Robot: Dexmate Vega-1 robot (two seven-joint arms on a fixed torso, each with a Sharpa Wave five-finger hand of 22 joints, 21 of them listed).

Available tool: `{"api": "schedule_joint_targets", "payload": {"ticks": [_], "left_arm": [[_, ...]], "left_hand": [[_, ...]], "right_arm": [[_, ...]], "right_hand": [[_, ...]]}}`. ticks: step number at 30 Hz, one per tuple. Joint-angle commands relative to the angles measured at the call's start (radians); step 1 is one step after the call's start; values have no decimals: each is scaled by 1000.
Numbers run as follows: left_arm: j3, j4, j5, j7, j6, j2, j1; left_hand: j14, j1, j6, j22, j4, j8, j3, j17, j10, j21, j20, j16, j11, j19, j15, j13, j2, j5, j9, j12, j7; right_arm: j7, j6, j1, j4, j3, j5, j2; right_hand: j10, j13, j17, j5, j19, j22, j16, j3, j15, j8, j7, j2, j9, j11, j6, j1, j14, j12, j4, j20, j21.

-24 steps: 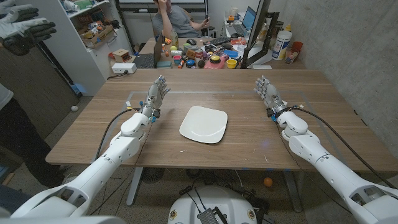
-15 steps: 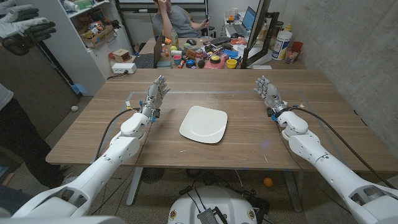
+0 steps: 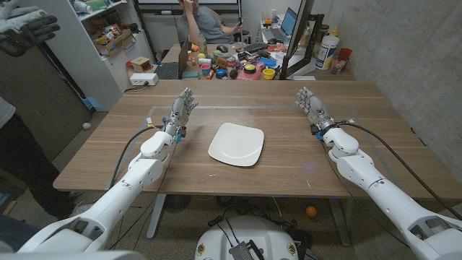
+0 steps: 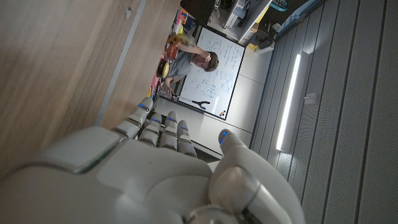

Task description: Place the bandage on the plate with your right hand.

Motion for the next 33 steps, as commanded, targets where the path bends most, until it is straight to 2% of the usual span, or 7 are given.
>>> {"api": "schedule_joint_targets", "payload": {"ticks": [1,3,7,12,15,25,33], "left_arm": [[-10,12,5,-15,-2,-11,2],[-11,12,4,-17,-3,-12,2],[-13,14,4,-23,-7,-14,2],[-16,13,4,-27,-10,-16,3],[-16,12,6,-29,-10,-15,3],[-14,21,11,-30,-7,-20,-7],[-12,29,14,-34,-6,-24,-14]], "left_hand": [[-15,-1,-62,5,-3,7,7,3,-1,6,-44,7,0,-11,-40,4,89,5,2,7,2],[-14,-1,-60,5,-3,8,7,2,-1,6,-43,8,0,-11,-40,4,89,5,2,7,2],[-14,-2,-57,5,-3,9,7,2,0,6,-42,8,-1,-9,-40,4,89,5,2,7,3],[-12,-2,-54,5,-3,10,7,2,4,7,-42,8,0,-8,-41,4,89,5,2,9,0],[-11,-2,-50,5,-3,11,7,2,7,8,-42,9,2,-7,-40,4,89,5,2,10,0],[-10,-2,-42,5,-4,13,7,2,10,8,-39,9,2,-6,-37,4,88,5,2,10,-4],[-8,-2,-40,5,-4,13,7,2,11,9,-39,9,2,-6,-38,4,89,5,2,10,-3]], "right_arm": [[-110,-25,-5,-101,-18,-184,-78],[-127,-35,-3,-117,-20,-213,-91],[-164,-72,-4,-157,-18,-266,-118],[-260,-182,-16,-246,-15,-373,-159],[-299,-238,-18,-286,-13,-428,-179],[-352,-321,-12,-350,-7,-560,-231],[-367,-431,4,-412,-13,-679,-270]], "right_hand": [[18,2,0,6,10,1,5,8,15,10,-3,-4,5,5,20,29,11,11,-19,12,6],[22,3,0,5,13,1,5,10,18,11,-4,-6,5,3,25,36,16,12,-25,16,6],[36,3,0,3,27,0,9,16,33,15,-10,-14,5,2,43,64,43,15,-51,36,8],[74,4,1,-1,55,1,14,21,45,21,-33,-28,7,-3,78,100,90,26,-87,76,14],[108,5,2,-3,75,1,13,24,47,25,-40,-38,7,0,104,123,116,34,-113,88,18],[129,5,2,-4,84,0,12,26,43,27,-50,-45,8,-8,124,141,135,38,-132,90,17],[135,6,2,-3,86,0,9,31,41,25,-55,-45,8,-18,132,159,140,37,-148,90,15]]}}
